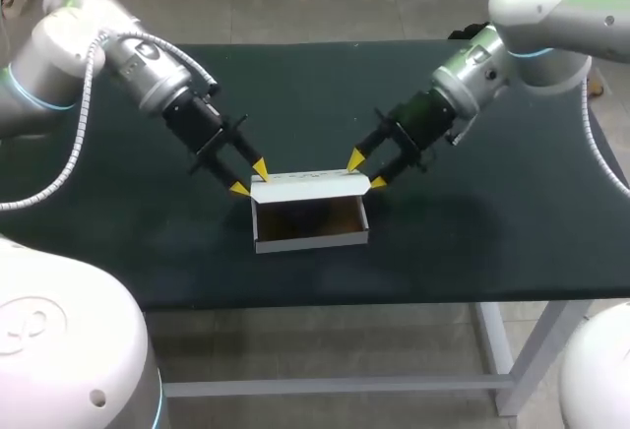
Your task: Assemble the packaging by folding the flat box into shape, placing the metal phone stand inside, and closing the box properly
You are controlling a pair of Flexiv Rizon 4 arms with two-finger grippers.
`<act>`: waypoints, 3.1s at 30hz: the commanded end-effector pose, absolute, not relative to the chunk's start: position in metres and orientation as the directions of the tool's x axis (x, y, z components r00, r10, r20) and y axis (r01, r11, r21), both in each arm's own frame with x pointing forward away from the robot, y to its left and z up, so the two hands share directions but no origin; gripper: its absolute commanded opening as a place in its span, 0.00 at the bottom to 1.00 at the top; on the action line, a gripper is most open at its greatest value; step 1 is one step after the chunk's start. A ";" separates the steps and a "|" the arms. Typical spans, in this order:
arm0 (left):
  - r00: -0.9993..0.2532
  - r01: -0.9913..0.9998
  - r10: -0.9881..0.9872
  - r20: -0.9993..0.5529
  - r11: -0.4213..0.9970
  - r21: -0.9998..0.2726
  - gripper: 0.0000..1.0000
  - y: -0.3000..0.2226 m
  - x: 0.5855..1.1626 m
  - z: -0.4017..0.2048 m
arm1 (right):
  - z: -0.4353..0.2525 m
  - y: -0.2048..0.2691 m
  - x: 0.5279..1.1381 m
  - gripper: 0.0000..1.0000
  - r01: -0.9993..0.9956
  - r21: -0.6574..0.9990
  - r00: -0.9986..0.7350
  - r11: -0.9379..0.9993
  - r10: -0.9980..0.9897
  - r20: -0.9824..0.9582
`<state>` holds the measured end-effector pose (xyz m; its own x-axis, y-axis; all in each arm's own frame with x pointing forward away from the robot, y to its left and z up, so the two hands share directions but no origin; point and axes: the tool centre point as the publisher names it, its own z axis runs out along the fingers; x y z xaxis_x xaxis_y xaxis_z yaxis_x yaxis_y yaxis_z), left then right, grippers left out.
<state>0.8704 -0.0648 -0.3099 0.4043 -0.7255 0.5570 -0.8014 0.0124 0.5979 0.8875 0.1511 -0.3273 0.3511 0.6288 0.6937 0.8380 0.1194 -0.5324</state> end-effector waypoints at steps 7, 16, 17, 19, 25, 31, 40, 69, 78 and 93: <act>0.420 -0.790 -0.721 0.551 0.008 0.613 0.39 -0.065 0.876 -0.310 | -0.329 0.156 0.894 0.47 0.827 -0.548 0.364 0.127 0.622 0.693; 0.431 -0.782 -0.718 0.547 0.006 0.624 0.39 -0.065 0.880 -0.312 | -0.328 0.158 0.897 0.47 0.823 -0.554 0.370 0.127 0.619 0.693; 0.432 -0.780 -0.718 0.545 0.005 0.625 0.39 -0.065 0.881 -0.312 | -0.328 0.158 0.897 0.47 0.823 -0.554 0.371 0.127 0.618 0.693; 0.433 -0.779 -0.718 0.544 0.006 0.627 0.39 -0.065 0.881 -0.312 | -0.328 0.158 0.898 0.47 0.822 -0.555 0.372 0.127 0.618 0.693; 0.435 -0.775 -0.720 0.540 0.006 0.632 0.39 -0.066 0.882 -0.310 | -0.326 0.158 0.900 0.47 0.821 -0.557 0.375 0.126 0.616 0.693; 0.435 -0.775 -0.721 0.538 0.004 0.632 0.39 -0.065 0.881 -0.306 | -0.322 0.158 0.900 0.47 0.821 -0.557 0.377 0.124 0.615 0.693; 0.440 -0.774 -0.722 0.534 -0.004 0.633 0.38 -0.063 0.879 -0.302 | -0.321 0.158 0.900 0.47 0.820 -0.560 0.382 0.122 0.611 0.693; 0.456 -0.772 -0.694 0.557 0.003 0.636 0.36 -0.070 0.884 -0.298 | -0.323 0.163 0.903 0.47 0.813 -0.572 0.396 0.114 0.611 0.685; 0.466 -0.773 -0.679 0.566 -0.003 0.634 0.36 -0.070 0.885 -0.297 | -0.323 0.163 0.904 0.47 0.811 -0.574 0.400 0.113 0.610 0.684; 0.476 -0.782 -0.641 0.602 0.005 0.624 0.35 -0.081 0.888 -0.302 | -0.324 0.166 0.906 0.47 0.808 -0.579 0.402 0.114 0.612 0.681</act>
<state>0.8898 -0.0738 -0.2987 0.4737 -0.6476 0.5968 -0.7800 0.0062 0.6258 0.9027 0.1588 -0.3229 0.4033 0.6097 0.6823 0.8129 0.1037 -0.5731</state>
